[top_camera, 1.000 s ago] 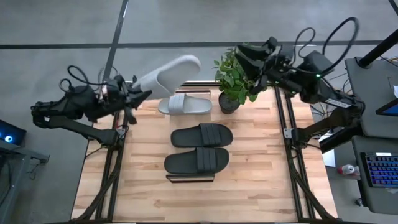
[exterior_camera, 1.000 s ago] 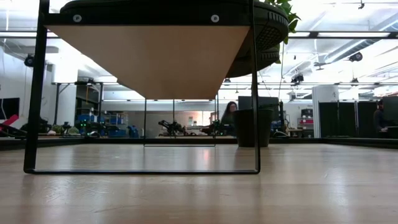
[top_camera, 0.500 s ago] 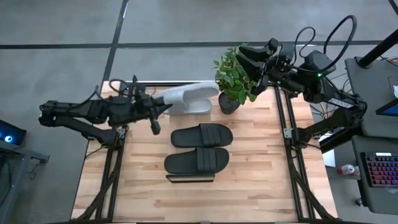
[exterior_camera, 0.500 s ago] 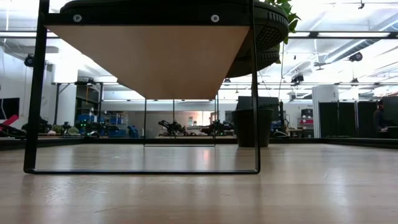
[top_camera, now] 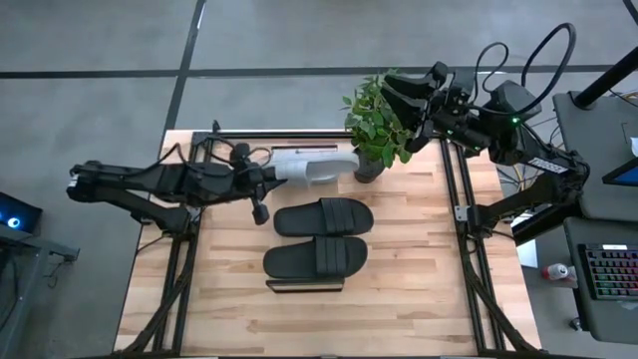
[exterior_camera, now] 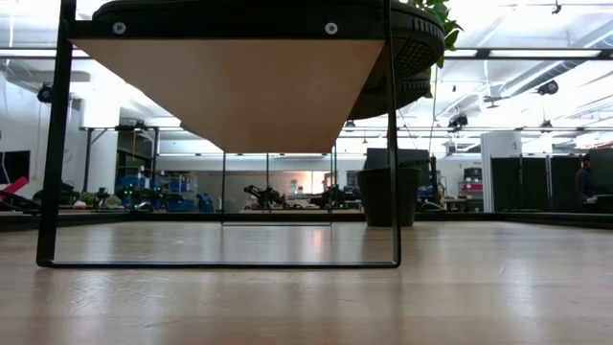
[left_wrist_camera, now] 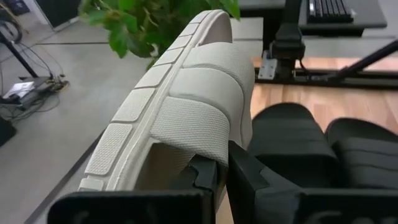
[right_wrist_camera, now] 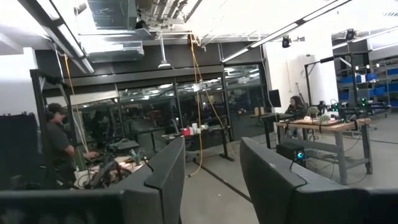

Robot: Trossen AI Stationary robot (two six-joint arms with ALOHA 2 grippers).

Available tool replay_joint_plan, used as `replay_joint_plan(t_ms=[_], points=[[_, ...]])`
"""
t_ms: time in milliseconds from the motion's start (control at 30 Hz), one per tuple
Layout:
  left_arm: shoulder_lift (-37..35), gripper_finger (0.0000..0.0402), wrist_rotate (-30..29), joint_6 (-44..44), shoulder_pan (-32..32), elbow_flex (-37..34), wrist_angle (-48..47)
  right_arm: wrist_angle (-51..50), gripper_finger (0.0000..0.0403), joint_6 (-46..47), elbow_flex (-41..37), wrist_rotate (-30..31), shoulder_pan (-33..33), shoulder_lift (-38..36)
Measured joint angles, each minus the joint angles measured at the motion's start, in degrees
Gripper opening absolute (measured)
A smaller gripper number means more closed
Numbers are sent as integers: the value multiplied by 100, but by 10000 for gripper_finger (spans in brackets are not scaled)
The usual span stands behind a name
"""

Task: Pick and place slides into the shelf
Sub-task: Put the gray slipper on the shelf

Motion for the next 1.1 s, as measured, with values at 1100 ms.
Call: replay_joint_plan(t_ms=[1100], points=[[-145, 0, 210, -1605, 50, -9, -557, -50, 135, -2, 2, -4, 0, 37]])
